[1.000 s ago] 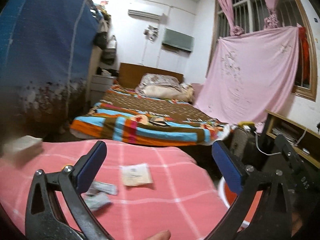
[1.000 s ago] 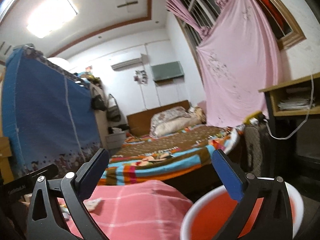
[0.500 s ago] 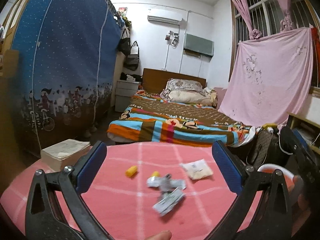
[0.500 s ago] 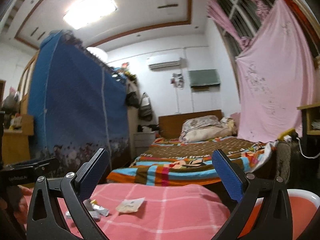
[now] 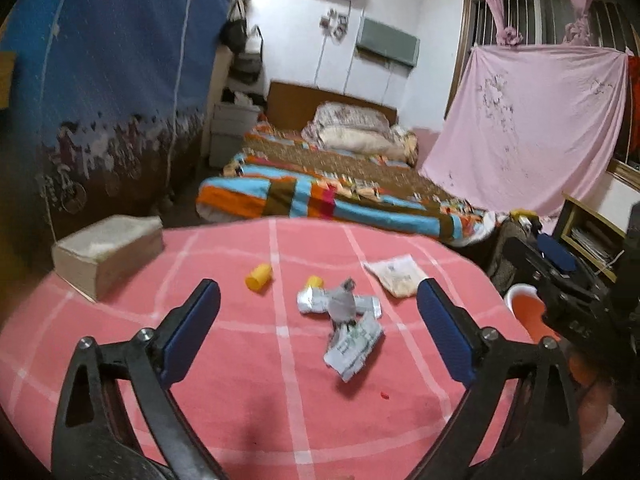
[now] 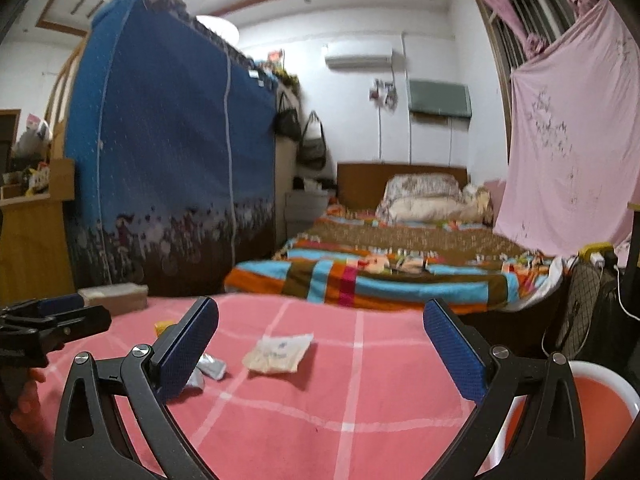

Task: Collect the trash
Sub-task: 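Move both tools back over the bedspread toward the foil wrappers, then grasp a silver foil strip with the left tool while the right tool grasps the white plastic packet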

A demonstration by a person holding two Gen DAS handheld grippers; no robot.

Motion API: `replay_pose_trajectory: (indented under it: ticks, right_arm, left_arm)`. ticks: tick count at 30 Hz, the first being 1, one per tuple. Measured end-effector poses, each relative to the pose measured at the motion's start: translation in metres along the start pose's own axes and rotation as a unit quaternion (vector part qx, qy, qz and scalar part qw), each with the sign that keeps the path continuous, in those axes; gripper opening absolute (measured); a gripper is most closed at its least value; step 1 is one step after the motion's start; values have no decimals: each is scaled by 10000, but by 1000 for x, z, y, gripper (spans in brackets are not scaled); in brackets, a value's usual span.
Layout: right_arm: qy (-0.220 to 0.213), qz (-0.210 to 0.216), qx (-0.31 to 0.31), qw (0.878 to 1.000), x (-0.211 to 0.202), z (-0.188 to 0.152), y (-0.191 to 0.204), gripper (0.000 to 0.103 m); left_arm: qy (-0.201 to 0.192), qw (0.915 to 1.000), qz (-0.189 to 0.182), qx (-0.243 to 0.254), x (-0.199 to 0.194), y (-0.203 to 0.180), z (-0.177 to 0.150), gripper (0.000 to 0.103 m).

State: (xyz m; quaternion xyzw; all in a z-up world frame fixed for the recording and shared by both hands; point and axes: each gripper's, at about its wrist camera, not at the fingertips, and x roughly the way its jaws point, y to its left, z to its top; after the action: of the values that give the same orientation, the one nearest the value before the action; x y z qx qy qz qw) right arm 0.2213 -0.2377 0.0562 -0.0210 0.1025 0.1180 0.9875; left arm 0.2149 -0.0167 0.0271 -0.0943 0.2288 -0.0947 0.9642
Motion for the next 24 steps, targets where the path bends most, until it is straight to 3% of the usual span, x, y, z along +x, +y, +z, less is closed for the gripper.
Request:
replay_pose_trajectory:
  ticks: [6, 9, 14, 19, 24]
  right_arm:
    - [604, 68, -83, 9981, 21, -7, 3, 95]
    - [895, 123, -110, 9958, 31, -9, 7, 86]
    - [1587, 321, -59, 9868, 56, -14, 7, 80]
    - [2213, 708, 79, 9726, 85, -18, 8, 76]
    - [2508, 839, -54, 9644, 102, -18, 19, 75]
  left_arm:
    - [629, 9976, -271, -37, 19, 0, -6, 56]
    - [822, 9956, -439, 52, 23, -4, -8, 47]
    - [1103, 9912, -628, 374, 27, -18, -13, 35]
    - [1395, 9869, -531, 620, 36, -25, -15, 28]
    - [1758, 9823, -405, 511, 49, -21, -18, 10]
